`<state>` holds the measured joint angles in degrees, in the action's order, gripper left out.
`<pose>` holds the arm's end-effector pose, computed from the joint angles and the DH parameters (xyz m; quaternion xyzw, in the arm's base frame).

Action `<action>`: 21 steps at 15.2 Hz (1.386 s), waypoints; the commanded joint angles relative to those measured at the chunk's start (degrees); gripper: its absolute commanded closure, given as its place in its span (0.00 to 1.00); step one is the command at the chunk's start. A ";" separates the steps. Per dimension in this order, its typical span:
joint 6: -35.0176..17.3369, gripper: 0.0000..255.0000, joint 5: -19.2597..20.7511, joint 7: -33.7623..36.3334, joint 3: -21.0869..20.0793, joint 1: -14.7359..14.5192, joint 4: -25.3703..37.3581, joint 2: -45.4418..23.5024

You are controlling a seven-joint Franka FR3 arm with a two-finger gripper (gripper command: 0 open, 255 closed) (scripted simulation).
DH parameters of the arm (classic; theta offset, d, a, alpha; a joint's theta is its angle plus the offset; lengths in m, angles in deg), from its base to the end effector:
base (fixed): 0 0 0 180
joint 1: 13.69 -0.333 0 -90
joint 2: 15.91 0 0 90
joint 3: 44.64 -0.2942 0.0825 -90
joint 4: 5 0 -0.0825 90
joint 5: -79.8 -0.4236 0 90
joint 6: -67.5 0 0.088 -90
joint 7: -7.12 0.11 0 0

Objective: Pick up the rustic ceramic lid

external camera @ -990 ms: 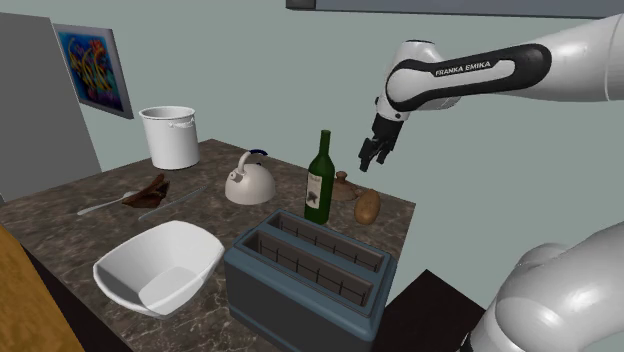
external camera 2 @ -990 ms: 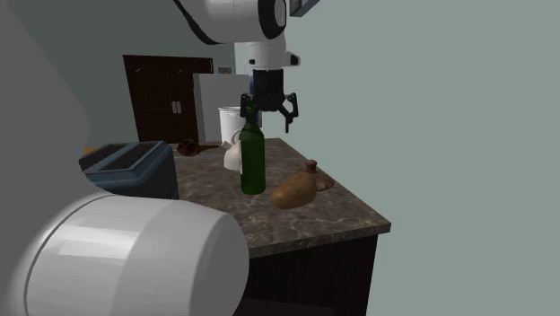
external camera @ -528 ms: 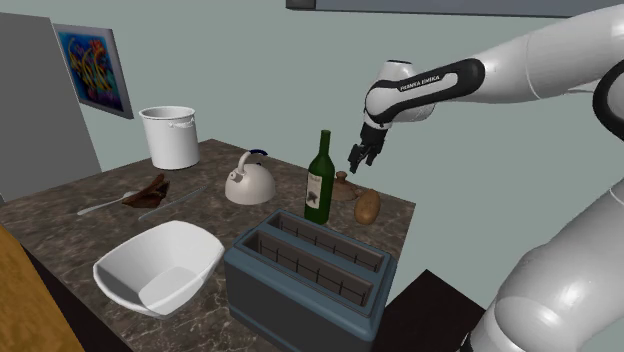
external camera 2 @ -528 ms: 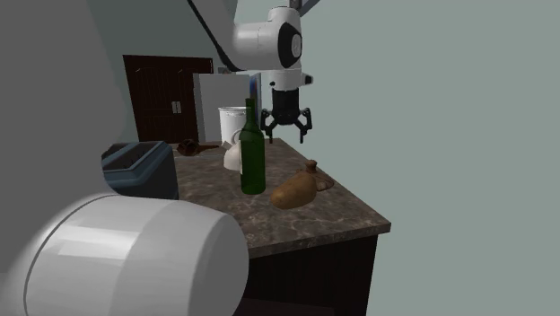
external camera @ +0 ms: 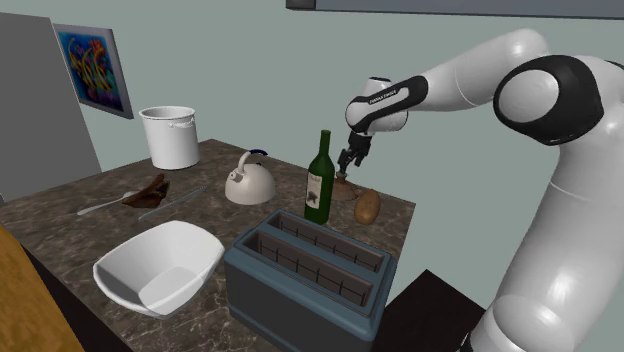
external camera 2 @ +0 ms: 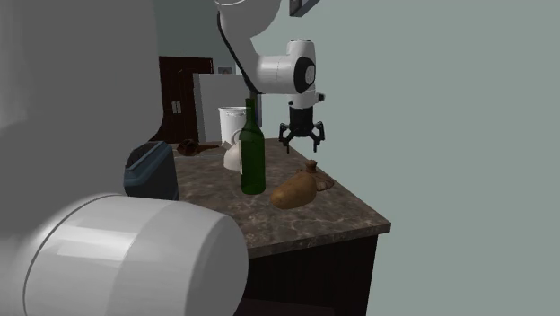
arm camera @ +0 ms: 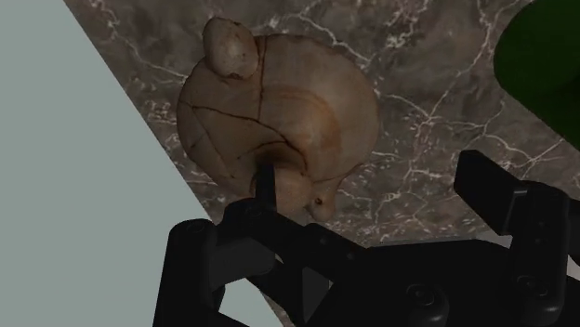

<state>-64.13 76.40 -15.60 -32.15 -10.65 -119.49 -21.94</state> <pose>0.6052 -0.1648 0.3834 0.9940 0.0467 0.0969 0.0201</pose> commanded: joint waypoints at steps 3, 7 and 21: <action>-1.21 0.00 -2.34 -2.64 0.27 1.48 7.78 -8.45; -2.75 0.00 -3.59 -3.81 0.00 2.44 11.19 -13.18; -6.27 1.00 -4.38 -4.35 -0.38 2.65 9.69 -15.26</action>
<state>-70.37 72.03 -19.95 -32.51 -8.01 -109.78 -37.12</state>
